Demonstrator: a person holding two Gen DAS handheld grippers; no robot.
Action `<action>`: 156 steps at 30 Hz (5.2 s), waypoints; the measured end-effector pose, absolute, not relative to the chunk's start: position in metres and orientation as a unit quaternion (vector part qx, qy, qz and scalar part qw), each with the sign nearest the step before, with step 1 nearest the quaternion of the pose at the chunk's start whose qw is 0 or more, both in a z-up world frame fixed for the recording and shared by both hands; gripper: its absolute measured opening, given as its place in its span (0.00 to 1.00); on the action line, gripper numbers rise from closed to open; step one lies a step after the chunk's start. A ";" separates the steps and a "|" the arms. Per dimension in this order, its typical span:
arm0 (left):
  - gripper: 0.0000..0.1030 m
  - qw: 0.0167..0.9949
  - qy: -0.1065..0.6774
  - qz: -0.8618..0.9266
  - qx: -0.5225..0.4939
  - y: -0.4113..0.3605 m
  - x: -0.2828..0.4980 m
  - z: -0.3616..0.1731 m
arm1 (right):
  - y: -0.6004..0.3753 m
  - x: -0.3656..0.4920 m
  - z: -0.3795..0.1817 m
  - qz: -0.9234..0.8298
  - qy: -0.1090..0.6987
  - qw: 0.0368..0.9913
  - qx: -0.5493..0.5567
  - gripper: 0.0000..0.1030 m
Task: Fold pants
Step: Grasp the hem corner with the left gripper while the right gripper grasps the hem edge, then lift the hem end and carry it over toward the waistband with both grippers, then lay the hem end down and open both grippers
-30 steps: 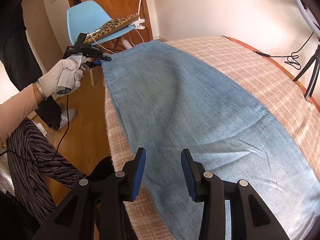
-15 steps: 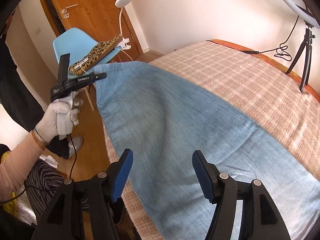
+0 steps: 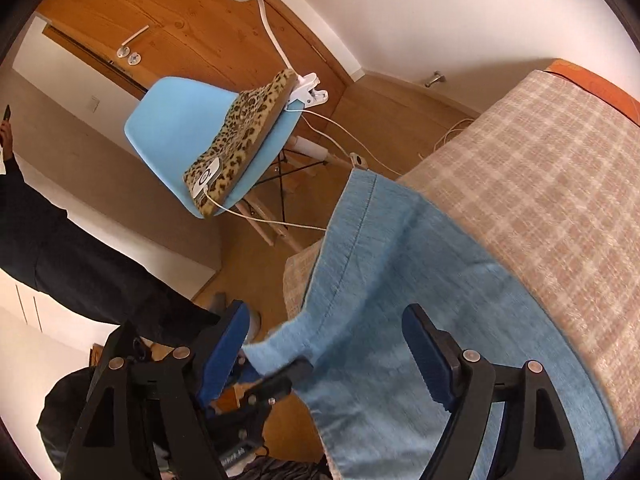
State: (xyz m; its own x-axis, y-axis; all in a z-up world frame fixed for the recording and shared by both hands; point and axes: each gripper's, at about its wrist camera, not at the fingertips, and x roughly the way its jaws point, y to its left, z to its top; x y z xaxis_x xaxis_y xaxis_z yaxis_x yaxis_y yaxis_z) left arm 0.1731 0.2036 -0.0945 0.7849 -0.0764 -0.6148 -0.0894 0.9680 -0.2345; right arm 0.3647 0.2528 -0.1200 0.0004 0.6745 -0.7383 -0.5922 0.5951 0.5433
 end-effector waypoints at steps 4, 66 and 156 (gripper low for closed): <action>0.14 0.937 0.329 0.000 -0.119 0.197 0.176 -0.097 | 0.307 0.375 -0.139 0.434 0.572 0.694 -0.044 0.79; 0.14 0.915 0.338 -0.212 -0.066 0.053 0.131 -0.078 | 0.035 0.366 -0.165 0.246 0.538 0.790 0.163 0.05; 0.18 0.851 0.370 -0.365 0.073 -0.162 0.102 -0.050 | -0.384 0.112 -0.073 -0.057 0.409 0.908 0.078 0.37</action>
State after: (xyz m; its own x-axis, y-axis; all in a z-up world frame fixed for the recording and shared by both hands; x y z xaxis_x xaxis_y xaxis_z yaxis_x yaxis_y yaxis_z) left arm 0.1015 -0.1622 -0.0496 0.4596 -0.5665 -0.6840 0.6753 0.7231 -0.1452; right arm 0.1119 -0.3842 -0.0733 0.6596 -0.0399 -0.7506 0.1679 0.9812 0.0955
